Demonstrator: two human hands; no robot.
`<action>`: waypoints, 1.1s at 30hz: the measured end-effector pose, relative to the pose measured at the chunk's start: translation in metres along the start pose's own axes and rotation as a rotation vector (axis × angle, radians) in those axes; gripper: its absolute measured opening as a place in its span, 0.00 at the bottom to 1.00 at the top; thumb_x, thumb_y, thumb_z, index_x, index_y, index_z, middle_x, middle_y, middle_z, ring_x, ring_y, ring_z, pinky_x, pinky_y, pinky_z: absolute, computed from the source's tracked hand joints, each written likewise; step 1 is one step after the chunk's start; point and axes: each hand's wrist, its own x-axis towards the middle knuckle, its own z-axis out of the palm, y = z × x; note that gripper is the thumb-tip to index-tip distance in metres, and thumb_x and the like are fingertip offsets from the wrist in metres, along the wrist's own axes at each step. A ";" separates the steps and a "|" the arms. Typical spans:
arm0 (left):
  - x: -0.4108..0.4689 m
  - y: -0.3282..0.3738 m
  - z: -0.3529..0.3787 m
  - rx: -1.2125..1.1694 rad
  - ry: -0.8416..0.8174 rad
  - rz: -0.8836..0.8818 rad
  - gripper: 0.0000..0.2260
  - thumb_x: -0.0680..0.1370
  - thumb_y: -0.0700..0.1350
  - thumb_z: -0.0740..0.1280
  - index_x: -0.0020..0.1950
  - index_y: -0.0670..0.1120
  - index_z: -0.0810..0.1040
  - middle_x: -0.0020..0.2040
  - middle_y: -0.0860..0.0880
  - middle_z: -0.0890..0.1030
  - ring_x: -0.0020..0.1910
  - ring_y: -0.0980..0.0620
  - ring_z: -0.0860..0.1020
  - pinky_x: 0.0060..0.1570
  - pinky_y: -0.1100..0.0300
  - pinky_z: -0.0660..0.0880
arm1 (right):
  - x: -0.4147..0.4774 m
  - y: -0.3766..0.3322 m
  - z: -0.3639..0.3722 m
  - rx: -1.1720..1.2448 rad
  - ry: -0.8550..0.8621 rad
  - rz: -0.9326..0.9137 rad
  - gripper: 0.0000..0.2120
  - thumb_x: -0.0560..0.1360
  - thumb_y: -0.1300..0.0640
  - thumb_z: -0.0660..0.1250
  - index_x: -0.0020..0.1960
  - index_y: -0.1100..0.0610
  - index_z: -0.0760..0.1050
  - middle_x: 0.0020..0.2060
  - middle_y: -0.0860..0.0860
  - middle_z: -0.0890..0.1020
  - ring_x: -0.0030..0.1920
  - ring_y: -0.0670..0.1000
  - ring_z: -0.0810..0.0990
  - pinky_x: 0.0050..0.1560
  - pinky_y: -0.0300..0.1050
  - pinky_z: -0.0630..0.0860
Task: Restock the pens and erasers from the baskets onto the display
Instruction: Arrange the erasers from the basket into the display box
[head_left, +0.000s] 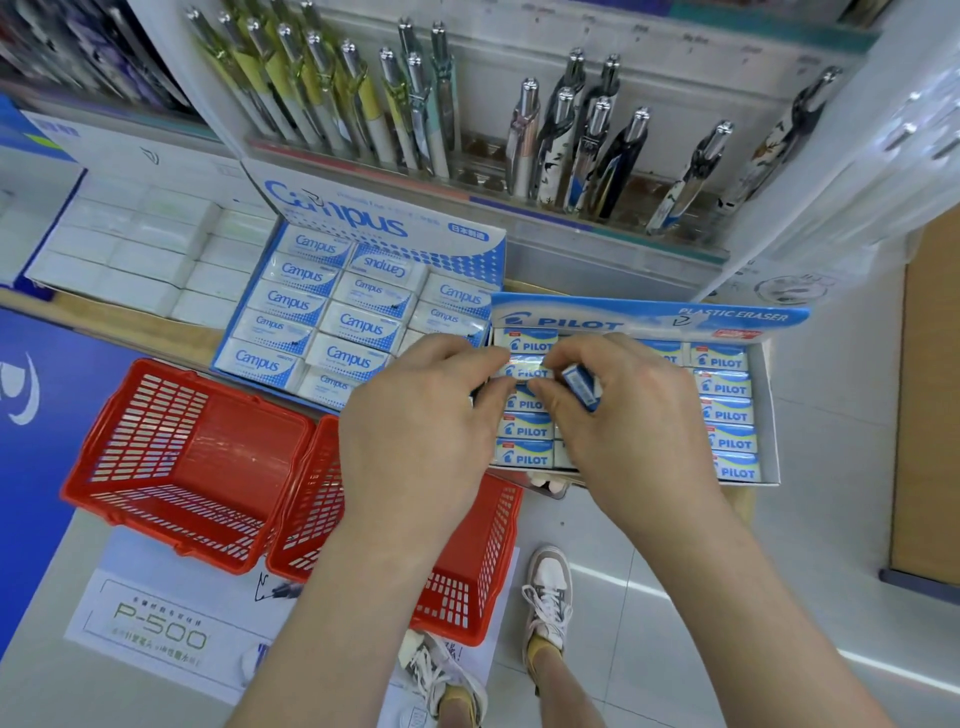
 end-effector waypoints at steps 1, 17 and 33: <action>-0.001 0.000 0.001 0.009 0.014 0.008 0.09 0.72 0.50 0.69 0.50 0.51 0.84 0.45 0.52 0.83 0.41 0.50 0.81 0.37 0.52 0.78 | 0.000 0.000 0.000 -0.006 -0.001 -0.004 0.06 0.70 0.56 0.74 0.45 0.55 0.80 0.40 0.50 0.82 0.39 0.53 0.80 0.38 0.43 0.74; -0.010 0.025 -0.028 -1.275 -0.211 -0.481 0.12 0.77 0.35 0.60 0.54 0.46 0.78 0.49 0.47 0.83 0.41 0.54 0.78 0.45 0.58 0.76 | -0.012 -0.027 -0.047 1.056 -0.373 0.511 0.10 0.67 0.55 0.74 0.49 0.50 0.81 0.33 0.53 0.83 0.24 0.46 0.64 0.26 0.35 0.63; -0.016 0.025 -0.025 -1.395 -0.197 -0.416 0.14 0.73 0.40 0.66 0.58 0.45 0.79 0.50 0.44 0.81 0.51 0.49 0.80 0.55 0.55 0.76 | -0.012 -0.031 -0.045 0.815 -0.256 0.268 0.08 0.69 0.55 0.75 0.48 0.51 0.81 0.42 0.45 0.85 0.40 0.51 0.83 0.41 0.42 0.80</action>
